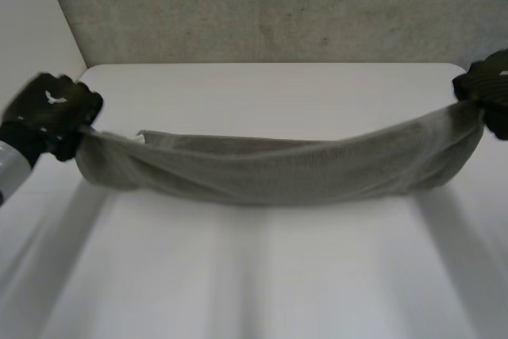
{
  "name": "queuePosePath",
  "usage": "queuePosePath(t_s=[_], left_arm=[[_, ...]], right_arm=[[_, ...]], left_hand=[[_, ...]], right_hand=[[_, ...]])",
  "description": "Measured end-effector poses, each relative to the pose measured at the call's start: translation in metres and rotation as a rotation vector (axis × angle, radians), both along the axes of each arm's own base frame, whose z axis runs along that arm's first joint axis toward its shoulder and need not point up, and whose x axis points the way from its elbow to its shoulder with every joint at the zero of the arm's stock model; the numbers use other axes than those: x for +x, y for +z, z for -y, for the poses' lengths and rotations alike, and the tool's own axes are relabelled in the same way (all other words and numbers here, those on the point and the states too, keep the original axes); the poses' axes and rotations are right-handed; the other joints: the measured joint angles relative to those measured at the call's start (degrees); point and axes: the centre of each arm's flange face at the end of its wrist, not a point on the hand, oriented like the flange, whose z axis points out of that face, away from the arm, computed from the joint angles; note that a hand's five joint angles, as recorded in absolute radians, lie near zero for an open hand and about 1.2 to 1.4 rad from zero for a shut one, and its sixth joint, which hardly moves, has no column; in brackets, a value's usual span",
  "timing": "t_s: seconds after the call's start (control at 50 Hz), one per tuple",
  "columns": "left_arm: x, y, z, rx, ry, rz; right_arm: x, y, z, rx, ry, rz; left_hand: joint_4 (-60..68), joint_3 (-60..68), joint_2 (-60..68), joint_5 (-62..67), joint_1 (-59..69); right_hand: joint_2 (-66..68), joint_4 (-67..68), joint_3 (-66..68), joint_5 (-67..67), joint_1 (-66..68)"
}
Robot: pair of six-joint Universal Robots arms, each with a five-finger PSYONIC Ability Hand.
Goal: Fold the towel.
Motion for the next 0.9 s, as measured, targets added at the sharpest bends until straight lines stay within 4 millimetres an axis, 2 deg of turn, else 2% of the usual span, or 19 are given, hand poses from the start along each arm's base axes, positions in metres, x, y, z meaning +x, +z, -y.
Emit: queuePosePath(t_s=[0.12, 0.2, 0.28, 0.38, 0.56, 0.8, 0.86, 0.9], left_arm=[[-0.018, -0.038, 0.026, 0.101, -0.030, 0.032], [-0.033, -0.060, 0.053, 0.119, -0.004, 0.069], [-0.042, -0.072, 0.079, 0.109, 0.044, 0.095], [-0.052, -0.085, 0.104, 0.100, 0.087, 0.112], [-0.073, -0.101, 0.124, 0.112, 0.106, 0.131], [-0.073, -0.111, 0.134, 0.113, 0.154, 0.153], [-0.072, -0.114, 0.134, 0.115, 0.153, 0.168], [-0.072, -0.116, 0.134, 0.115, 0.152, 0.181]], right_arm=[[0.016, -0.044, 0.029, 0.133, 0.026, -0.008], [0.033, -0.078, 0.053, 0.186, 0.024, -0.039], [0.046, -0.101, 0.074, 0.179, 0.000, -0.062], [0.055, -0.119, 0.102, 0.136, -0.055, -0.052], [0.066, -0.132, 0.130, 0.090, -0.099, 0.019], [0.063, -0.138, 0.149, 0.032, -0.197, 0.003], [0.062, -0.140, 0.151, 0.032, -0.205, -0.001], [0.062, -0.141, 0.151, 0.033, -0.208, -0.002]], left_hand=[[0.00, 0.01, 0.00, 0.00, 0.00], [0.00, 0.03, 0.00, 0.00, 0.00], [0.00, 0.05, 0.00, 0.00, 0.00], [0.00, 0.05, 0.00, 0.00, 0.00], [0.00, 0.07, 0.00, 0.00, 0.00], [-0.03, -0.38, -0.10, -0.02, -0.04], [-7.63, -9.03, -6.90, -5.32, -3.29], [-19.99, -21.01, -18.73, -17.34, -16.21]], right_hand=[[0.00, 0.00, 0.00, 0.00, 0.00], [0.00, 0.00, 0.00, 0.00, 0.00], [0.00, 0.00, 0.00, 0.00, 0.00], [0.00, 0.00, 0.00, 0.00, 0.00], [0.00, 0.00, 0.00, 0.00, 0.00], [0.00, 0.00, 0.00, 0.00, 0.00], [0.00, 0.00, 0.00, 0.00, 0.00], [-5.60, -5.65, -5.54, -4.74, -5.58]])
